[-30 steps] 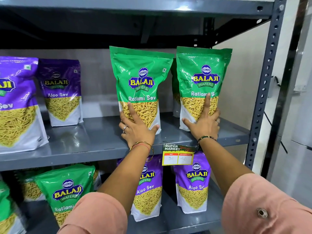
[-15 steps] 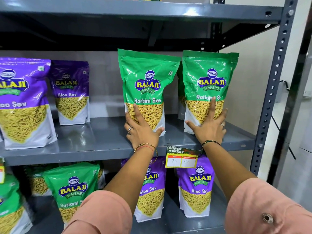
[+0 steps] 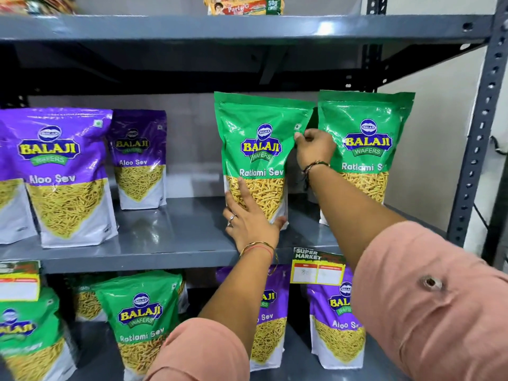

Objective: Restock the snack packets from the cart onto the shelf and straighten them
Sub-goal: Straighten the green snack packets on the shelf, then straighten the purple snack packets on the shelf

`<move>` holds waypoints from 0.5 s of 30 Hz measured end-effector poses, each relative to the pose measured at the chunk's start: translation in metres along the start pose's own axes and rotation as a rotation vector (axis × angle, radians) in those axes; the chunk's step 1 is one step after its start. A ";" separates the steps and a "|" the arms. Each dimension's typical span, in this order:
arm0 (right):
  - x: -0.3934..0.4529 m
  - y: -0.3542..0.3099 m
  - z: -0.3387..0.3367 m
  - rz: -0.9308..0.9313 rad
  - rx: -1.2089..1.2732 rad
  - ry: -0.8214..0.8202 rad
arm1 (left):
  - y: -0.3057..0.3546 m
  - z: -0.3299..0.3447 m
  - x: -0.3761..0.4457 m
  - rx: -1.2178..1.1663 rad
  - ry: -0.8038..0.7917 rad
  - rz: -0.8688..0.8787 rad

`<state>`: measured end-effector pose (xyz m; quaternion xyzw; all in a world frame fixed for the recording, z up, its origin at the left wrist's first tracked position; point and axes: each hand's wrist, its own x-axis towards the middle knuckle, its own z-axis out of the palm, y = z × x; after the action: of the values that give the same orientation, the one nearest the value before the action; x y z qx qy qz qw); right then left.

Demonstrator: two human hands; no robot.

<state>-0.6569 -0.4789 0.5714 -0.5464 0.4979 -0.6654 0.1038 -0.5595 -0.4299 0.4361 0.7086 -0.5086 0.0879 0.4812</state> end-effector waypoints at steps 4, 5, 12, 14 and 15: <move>0.012 -0.009 -0.001 -0.012 -0.044 -0.008 | 0.000 0.001 0.000 0.005 0.012 0.006; 0.011 -0.009 -0.001 -0.012 -0.031 -0.008 | 0.000 0.001 -0.001 0.002 0.008 0.007; -0.024 -0.016 0.012 -0.257 -0.195 0.222 | -0.031 -0.029 0.010 -0.062 0.101 0.076; -0.049 -0.029 0.025 -0.410 -0.256 0.328 | -0.061 -0.052 0.021 -0.050 0.196 0.106; -0.063 -0.036 0.034 -0.471 -0.245 0.327 | -0.079 -0.065 0.028 -0.043 0.235 0.103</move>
<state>-0.5900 -0.4367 0.5568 -0.5407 0.4444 -0.6853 -0.2015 -0.4592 -0.3959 0.4404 0.6557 -0.4864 0.1841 0.5473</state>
